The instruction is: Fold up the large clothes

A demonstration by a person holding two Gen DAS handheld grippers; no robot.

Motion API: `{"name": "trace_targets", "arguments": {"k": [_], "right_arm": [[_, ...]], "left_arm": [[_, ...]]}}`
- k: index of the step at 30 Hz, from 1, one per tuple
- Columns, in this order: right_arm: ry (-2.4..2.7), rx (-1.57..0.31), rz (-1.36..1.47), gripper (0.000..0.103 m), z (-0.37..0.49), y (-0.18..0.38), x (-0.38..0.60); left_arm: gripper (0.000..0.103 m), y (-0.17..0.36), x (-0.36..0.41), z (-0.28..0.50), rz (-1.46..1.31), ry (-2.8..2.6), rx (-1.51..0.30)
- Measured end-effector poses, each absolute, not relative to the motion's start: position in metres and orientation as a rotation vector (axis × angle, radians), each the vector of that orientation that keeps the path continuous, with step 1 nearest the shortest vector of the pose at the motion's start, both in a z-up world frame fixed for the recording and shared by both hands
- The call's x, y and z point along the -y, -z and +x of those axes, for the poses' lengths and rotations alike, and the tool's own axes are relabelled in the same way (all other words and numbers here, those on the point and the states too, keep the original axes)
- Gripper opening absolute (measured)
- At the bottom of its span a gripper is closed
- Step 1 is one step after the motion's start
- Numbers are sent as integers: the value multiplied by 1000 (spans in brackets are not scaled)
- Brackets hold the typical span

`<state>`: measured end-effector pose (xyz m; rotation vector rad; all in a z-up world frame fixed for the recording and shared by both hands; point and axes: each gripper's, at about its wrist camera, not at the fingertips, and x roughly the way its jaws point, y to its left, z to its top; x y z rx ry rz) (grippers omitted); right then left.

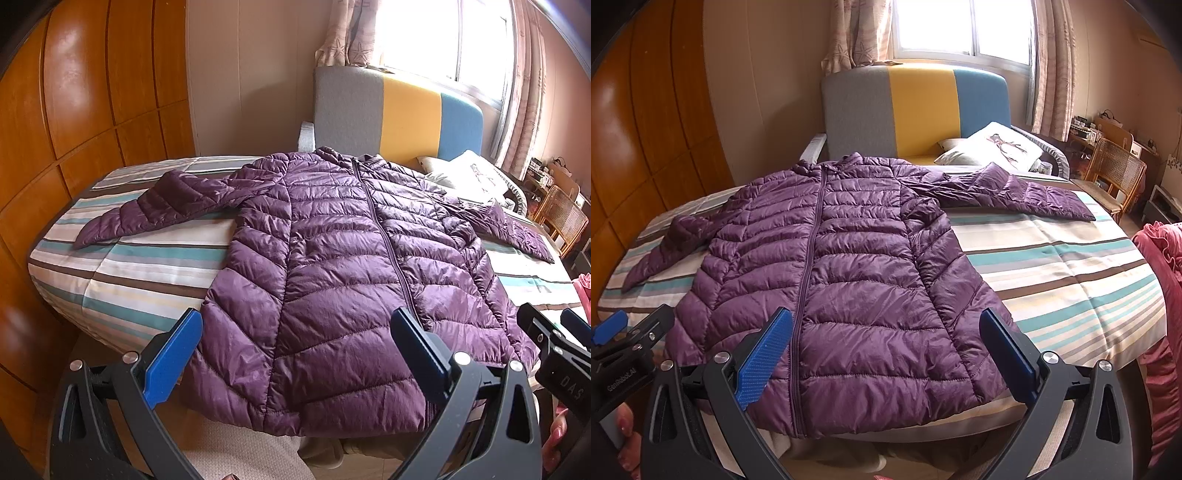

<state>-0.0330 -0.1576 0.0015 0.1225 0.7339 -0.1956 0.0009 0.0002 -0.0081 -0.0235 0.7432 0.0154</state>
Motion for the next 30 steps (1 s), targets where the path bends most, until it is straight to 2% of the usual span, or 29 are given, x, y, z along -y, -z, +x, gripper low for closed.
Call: {"name": "trace_targets", "arguments": {"k": [12, 16, 27, 30], "right_arm": [[215, -730, 113, 100, -26, 4, 167], [206, -741, 186, 100, -17, 11, 192], [276, -771, 280, 100, 35, 49, 292], [308, -854, 322, 100, 56, 65, 325]], "left_arm": [[101, 18, -1, 7, -27, 28, -747], [101, 31, -5, 19, -68, 76, -781], [101, 66, -1, 102, 9, -8, -832], [101, 73, -2, 126, -3, 0, -862]]}}
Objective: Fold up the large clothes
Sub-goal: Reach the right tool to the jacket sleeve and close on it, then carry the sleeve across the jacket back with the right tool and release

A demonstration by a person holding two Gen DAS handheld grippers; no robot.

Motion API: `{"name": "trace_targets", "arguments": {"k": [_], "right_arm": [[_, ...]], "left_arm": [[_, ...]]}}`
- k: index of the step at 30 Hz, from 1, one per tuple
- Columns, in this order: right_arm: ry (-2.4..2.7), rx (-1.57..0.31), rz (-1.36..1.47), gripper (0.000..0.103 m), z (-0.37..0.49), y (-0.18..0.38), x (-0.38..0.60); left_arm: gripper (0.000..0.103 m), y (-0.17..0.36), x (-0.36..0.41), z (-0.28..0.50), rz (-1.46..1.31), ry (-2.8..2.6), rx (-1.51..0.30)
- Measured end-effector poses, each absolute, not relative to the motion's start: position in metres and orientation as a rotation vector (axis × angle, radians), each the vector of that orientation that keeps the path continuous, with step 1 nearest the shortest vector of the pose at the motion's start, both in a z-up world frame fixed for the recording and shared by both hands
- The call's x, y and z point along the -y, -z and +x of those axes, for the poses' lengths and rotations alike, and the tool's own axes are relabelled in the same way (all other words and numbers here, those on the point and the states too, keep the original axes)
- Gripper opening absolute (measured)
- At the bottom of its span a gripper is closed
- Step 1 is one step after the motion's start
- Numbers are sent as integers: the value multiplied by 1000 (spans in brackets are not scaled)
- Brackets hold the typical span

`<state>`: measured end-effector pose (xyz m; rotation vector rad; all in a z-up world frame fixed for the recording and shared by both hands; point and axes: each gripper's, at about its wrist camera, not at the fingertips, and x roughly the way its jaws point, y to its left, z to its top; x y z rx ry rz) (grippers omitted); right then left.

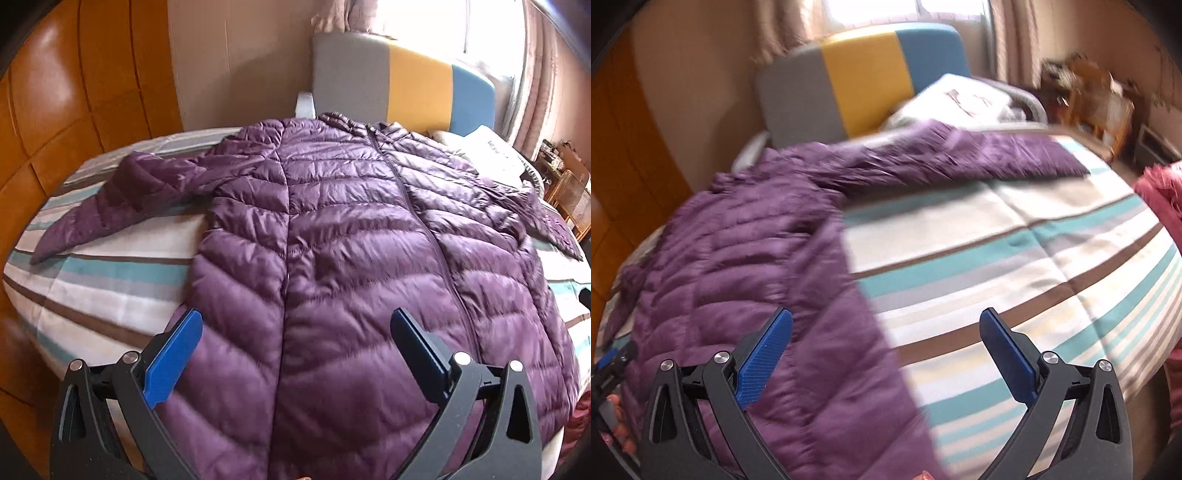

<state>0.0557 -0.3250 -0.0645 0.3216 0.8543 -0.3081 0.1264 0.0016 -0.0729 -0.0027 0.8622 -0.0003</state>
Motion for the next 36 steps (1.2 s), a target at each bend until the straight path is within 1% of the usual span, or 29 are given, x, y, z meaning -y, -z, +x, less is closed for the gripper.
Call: {"name": "trace_targets", "arguments": {"k": [3, 8, 10, 12, 13, 15, 17, 28, 29, 31, 33, 36], "right_arm": [[407, -924, 383, 100, 73, 77, 361], [481, -887, 549, 100, 95, 91, 429], [520, -850, 606, 96, 103, 91, 455], [538, -823, 651, 86, 113, 92, 474], [552, -806, 680, 83, 119, 94, 487], [572, -798, 716, 71, 130, 99, 504], [582, -779, 765, 63, 139, 106, 521], [668, -632, 993, 62, 171, 126, 574], [682, -618, 1014, 59, 172, 128, 581], [703, -593, 1040, 45, 172, 132, 586], [725, -564, 1073, 18, 171, 139, 593], [702, -527, 1115, 10, 165, 145, 598]], "left_arm": [[101, 78, 3, 146, 10, 8, -860], [101, 86, 12, 172, 74, -16, -850], [101, 88, 12, 180, 69, -14, -848], [101, 89, 10, 184, 74, -49, -820], [101, 89, 9, 184, 77, -52, -812], [101, 92, 9, 188, 76, -43, -812], [101, 97, 8, 192, 74, -39, -821], [101, 112, 3, 196, 56, -31, -871], [101, 112, 2, 197, 55, -28, -875], [101, 114, 2, 196, 52, -24, -878], [101, 115, 2, 197, 53, -23, -883], [101, 116, 2, 197, 46, -19, -886]]}}
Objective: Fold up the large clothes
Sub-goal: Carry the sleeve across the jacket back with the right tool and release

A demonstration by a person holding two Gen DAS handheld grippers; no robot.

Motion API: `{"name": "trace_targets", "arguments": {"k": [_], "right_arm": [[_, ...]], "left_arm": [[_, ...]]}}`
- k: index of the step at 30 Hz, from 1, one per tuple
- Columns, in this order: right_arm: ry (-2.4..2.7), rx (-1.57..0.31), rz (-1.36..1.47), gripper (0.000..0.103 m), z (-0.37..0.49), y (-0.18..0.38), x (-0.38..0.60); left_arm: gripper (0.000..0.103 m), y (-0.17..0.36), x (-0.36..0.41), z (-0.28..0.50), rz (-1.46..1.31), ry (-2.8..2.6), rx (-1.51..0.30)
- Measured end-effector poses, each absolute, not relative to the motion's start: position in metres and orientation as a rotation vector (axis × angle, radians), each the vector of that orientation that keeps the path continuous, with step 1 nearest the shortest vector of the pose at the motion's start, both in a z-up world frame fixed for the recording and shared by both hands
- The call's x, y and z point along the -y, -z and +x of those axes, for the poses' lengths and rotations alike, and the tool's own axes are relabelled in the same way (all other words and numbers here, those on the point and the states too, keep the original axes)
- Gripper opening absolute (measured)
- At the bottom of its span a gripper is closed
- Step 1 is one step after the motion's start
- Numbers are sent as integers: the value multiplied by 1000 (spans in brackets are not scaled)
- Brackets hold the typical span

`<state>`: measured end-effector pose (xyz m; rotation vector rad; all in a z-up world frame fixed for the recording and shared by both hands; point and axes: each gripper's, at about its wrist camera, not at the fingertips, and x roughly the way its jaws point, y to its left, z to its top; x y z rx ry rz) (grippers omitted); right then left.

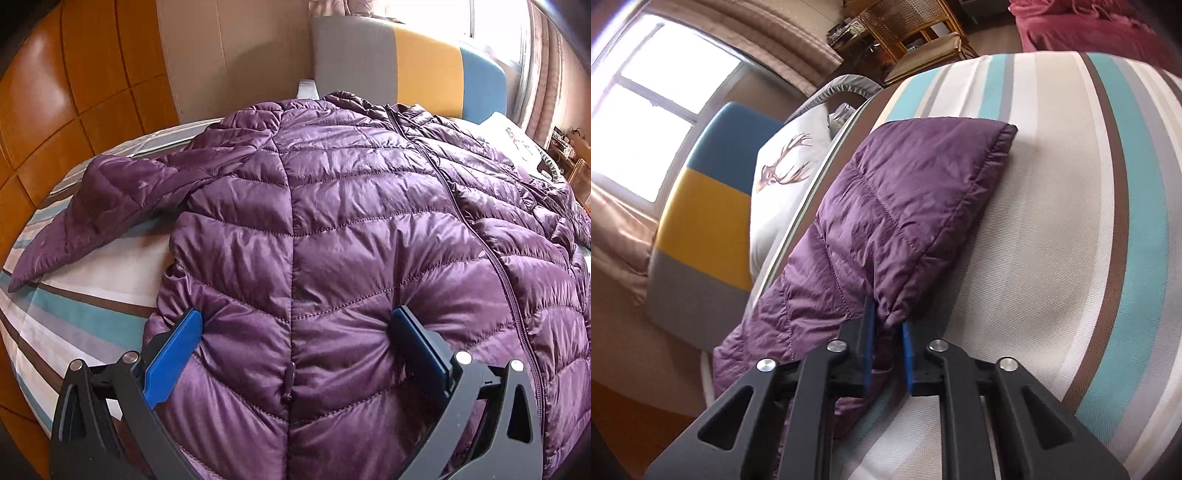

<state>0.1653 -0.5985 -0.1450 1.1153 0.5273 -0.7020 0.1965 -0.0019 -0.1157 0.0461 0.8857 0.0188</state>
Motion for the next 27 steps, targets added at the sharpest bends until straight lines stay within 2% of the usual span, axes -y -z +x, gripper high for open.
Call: {"name": "trace_targets", "arguments": {"k": [5, 13, 22, 27], "right_arm": [[726, -522, 1071, 6, 149, 134, 592], [835, -516, 895, 6, 112, 108, 573], [763, -511, 527, 6, 155, 53, 532], [627, -516, 341, 6, 188, 33, 479]], "left_arm": [[101, 116, 0, 194, 28, 2, -885], [101, 112, 0, 180, 57, 71, -875], [101, 107, -21, 214, 97, -42, -880], [101, 117, -36, 221, 7, 1, -905]]}}
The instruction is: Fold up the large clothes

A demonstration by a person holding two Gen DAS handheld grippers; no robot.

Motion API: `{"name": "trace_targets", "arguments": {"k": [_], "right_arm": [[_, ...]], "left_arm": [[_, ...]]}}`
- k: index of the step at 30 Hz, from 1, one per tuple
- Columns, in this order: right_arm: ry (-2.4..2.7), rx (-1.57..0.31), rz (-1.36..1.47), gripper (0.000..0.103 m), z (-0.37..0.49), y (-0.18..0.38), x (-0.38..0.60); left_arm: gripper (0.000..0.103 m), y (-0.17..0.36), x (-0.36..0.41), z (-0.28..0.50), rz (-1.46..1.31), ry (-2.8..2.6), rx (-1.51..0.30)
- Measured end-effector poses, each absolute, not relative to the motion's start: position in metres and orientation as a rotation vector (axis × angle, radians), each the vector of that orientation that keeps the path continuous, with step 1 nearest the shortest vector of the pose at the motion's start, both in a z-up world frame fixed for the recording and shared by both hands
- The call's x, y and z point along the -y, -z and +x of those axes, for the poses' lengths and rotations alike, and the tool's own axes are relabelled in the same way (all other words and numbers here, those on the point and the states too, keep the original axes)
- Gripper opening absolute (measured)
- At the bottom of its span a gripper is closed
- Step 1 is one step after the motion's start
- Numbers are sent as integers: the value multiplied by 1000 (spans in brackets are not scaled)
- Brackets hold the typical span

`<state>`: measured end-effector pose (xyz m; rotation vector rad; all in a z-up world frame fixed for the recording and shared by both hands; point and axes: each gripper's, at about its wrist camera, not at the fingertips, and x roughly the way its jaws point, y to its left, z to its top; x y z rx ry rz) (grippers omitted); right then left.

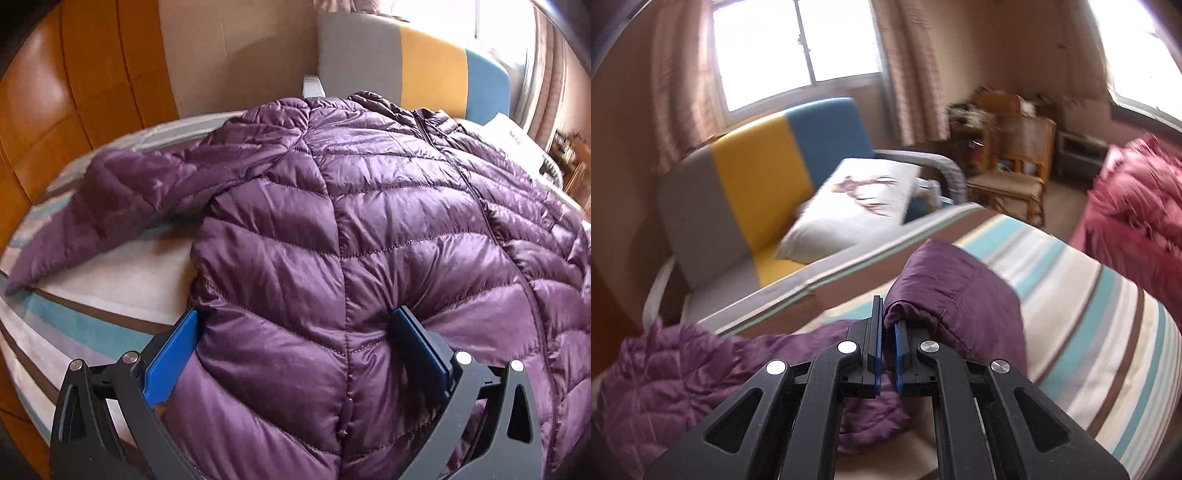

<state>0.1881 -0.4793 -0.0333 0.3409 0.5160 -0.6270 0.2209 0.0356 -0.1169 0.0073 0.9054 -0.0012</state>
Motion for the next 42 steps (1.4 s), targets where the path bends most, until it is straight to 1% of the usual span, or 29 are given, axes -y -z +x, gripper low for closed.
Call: {"name": "trace_targets", "arguments": {"k": [7, 14, 19, 20, 21, 22, 23, 24, 25, 26, 30, 34, 37, 42], "right_arm": [[378, -539, 66, 5, 235, 29, 359], [77, -643, -154, 5, 261, 63, 232], [-148, -782, -352, 5, 259, 95, 171], [-167, -799, -367, 8, 255, 100, 170], [-182, -816, -379, 16, 251, 102, 167], [-187, -823, -389, 20, 245, 102, 165], [-181, -818, -386, 29, 239, 100, 166], [-181, -814, -362, 47, 234, 96, 169], [-176, -805, -309, 58, 226, 91, 176], [-154, -792, -274, 73, 221, 86, 180], [29, -777, -145, 73, 203, 76, 221], [276, -749, 44, 73, 182, 72, 277], [438, -732, 135, 73, 169, 73, 308], [573, -726, 180, 73, 162, 74, 331]], "left_arm": [[101, 119, -34, 217, 11, -3, -898], [101, 119, -35, 217, 9, -1, -896], [101, 118, -35, 215, 12, -2, -898], [101, 118, -35, 215, 12, -2, -899], [101, 117, -34, 215, 13, -2, -900], [101, 118, -35, 216, 12, -2, -901], [101, 117, -35, 216, 9, -2, -907], [101, 117, -35, 216, 3, -5, -910], [101, 115, -36, 217, -8, -11, -919], [101, 114, -35, 217, -18, -18, -925], [101, 101, -23, 221, -17, -17, -930], [101, 81, 0, 223, -11, 40, -885], [101, 65, 38, 232, 20, 126, -845], [101, 53, 108, 250, 60, 329, -795]]}}
